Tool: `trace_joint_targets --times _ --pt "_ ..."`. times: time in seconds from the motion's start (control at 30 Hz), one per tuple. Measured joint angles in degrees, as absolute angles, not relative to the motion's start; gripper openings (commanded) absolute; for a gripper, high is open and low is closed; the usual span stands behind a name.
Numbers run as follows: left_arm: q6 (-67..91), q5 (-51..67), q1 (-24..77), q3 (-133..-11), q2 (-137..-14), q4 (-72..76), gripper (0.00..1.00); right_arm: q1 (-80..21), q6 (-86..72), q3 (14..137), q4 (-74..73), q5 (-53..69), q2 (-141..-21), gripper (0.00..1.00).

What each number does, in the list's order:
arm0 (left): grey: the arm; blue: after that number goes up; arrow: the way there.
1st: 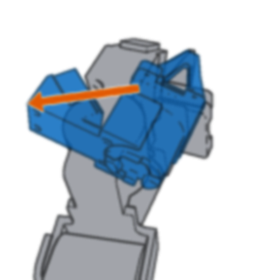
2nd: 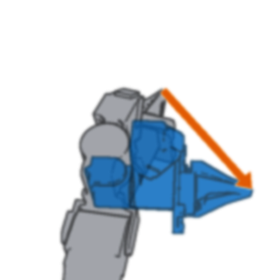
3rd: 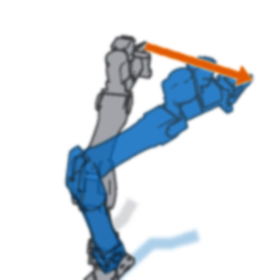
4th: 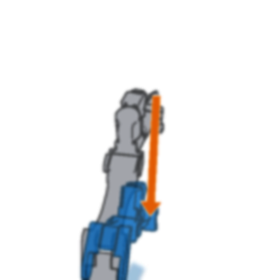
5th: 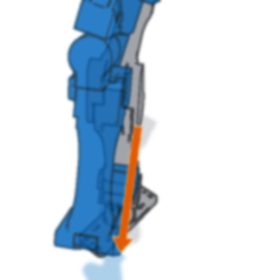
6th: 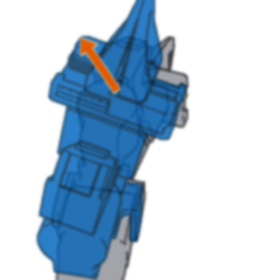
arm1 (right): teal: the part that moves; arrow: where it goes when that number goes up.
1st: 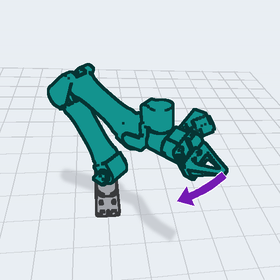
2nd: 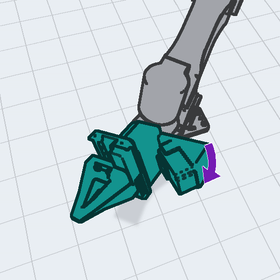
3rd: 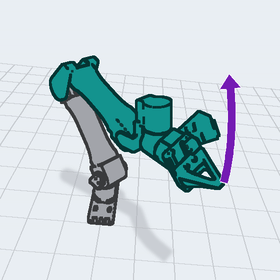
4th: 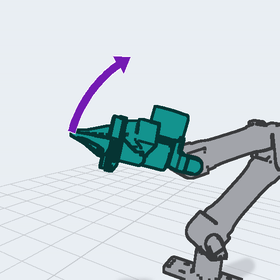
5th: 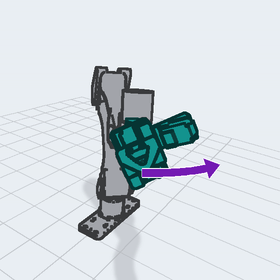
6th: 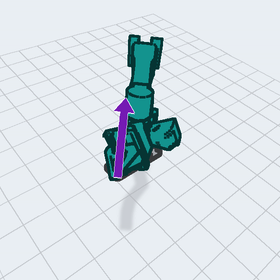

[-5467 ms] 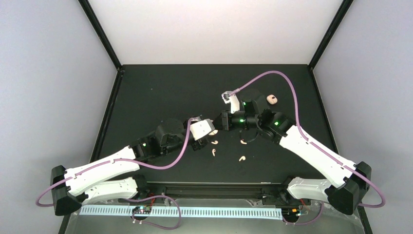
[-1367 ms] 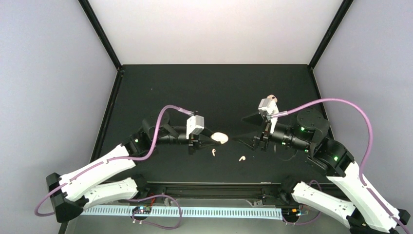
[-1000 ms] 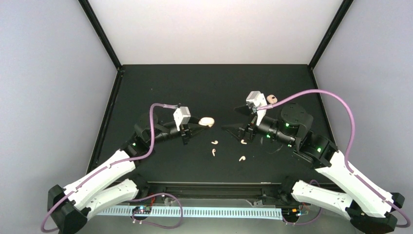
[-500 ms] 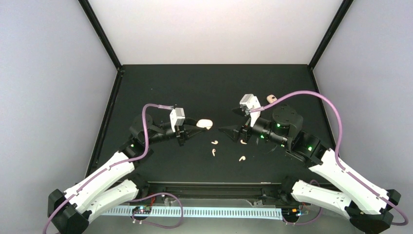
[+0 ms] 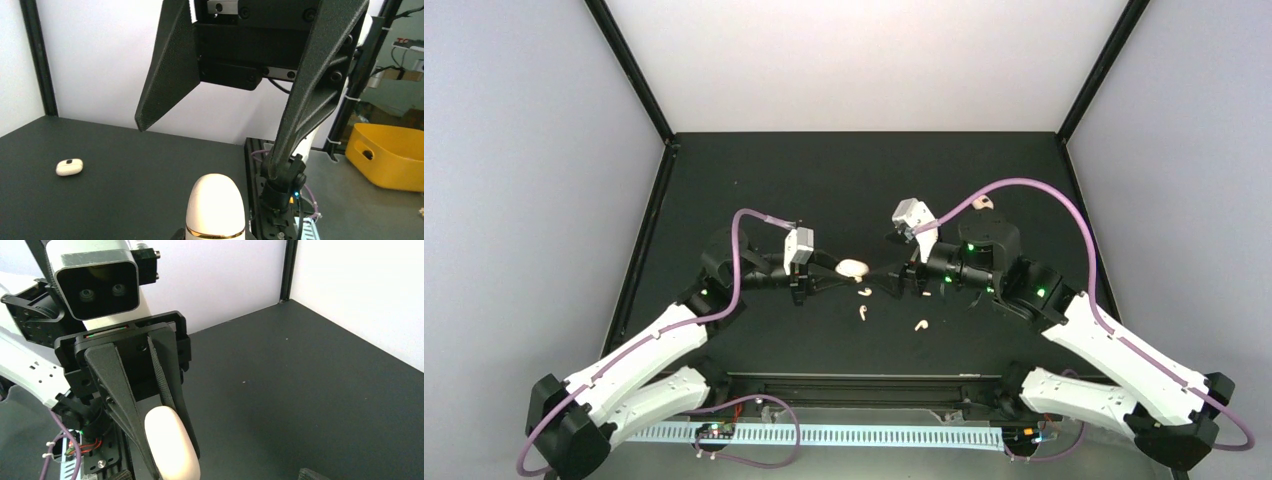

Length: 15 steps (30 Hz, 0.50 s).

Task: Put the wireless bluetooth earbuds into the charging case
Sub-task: Open the charging case.

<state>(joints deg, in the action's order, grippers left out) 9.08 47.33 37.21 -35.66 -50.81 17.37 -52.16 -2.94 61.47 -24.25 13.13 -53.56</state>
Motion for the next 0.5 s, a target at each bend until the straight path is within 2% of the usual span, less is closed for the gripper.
trace_joint_targets --times 0.5 --pt "9.74 53.65 38.81 -38.76 -53.56 17.34 0.01 -52.18 -3.31 62.28 -24.93 16.14 -54.78 0.86"
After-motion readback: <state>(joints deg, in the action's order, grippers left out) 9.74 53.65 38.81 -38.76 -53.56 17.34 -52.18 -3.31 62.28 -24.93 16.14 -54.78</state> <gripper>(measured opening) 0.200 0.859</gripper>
